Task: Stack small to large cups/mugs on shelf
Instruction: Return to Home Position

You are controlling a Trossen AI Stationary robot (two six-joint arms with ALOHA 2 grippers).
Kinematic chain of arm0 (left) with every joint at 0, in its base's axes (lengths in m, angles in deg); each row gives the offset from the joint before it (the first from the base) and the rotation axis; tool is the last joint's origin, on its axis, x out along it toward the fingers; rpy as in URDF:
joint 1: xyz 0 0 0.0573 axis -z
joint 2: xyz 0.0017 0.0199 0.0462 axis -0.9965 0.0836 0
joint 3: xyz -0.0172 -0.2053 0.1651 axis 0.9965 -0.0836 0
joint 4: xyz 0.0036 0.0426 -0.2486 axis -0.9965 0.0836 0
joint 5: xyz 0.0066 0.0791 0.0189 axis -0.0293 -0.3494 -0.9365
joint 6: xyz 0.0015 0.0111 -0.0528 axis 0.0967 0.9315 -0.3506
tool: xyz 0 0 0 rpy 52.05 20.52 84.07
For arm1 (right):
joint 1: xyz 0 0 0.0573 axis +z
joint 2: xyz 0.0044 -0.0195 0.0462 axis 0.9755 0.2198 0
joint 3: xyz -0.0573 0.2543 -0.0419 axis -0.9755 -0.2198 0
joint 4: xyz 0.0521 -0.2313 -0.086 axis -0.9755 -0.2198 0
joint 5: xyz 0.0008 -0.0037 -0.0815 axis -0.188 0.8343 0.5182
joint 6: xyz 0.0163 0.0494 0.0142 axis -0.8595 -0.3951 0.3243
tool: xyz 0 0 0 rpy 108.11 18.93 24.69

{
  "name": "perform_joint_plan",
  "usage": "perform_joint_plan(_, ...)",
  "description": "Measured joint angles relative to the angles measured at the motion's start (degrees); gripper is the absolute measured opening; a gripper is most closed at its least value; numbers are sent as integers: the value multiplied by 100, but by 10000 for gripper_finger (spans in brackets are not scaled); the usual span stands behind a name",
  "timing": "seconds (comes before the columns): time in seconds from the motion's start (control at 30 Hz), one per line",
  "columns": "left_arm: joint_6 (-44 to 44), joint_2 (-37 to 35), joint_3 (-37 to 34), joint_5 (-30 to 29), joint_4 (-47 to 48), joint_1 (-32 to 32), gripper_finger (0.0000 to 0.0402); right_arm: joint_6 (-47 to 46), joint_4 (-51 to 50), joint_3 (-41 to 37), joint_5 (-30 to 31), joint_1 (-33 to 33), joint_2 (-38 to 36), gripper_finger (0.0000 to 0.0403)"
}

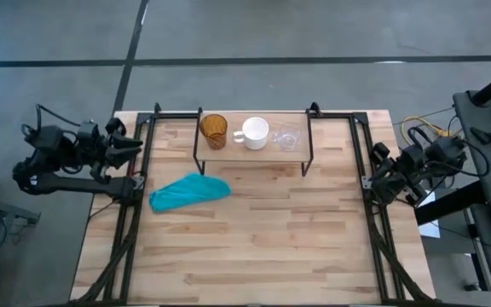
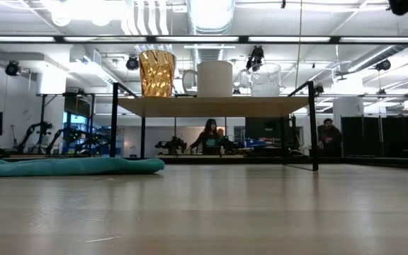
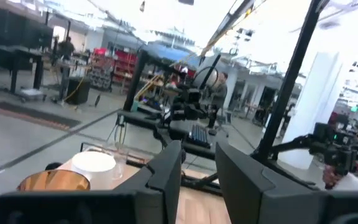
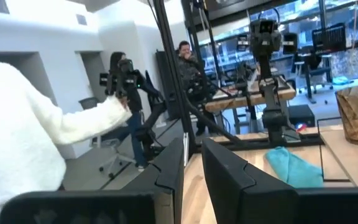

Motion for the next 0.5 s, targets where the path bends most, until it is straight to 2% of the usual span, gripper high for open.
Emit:
perform_joint_plan(0.3,39,-1710,-1460,-109,-654,-2,86,3,-55,-160,146,2,45,54)
perform_joint_plan(0.5,178,-1515,-1787,-58,-951,0,86,44,-16,-225,274,-1,8,54)
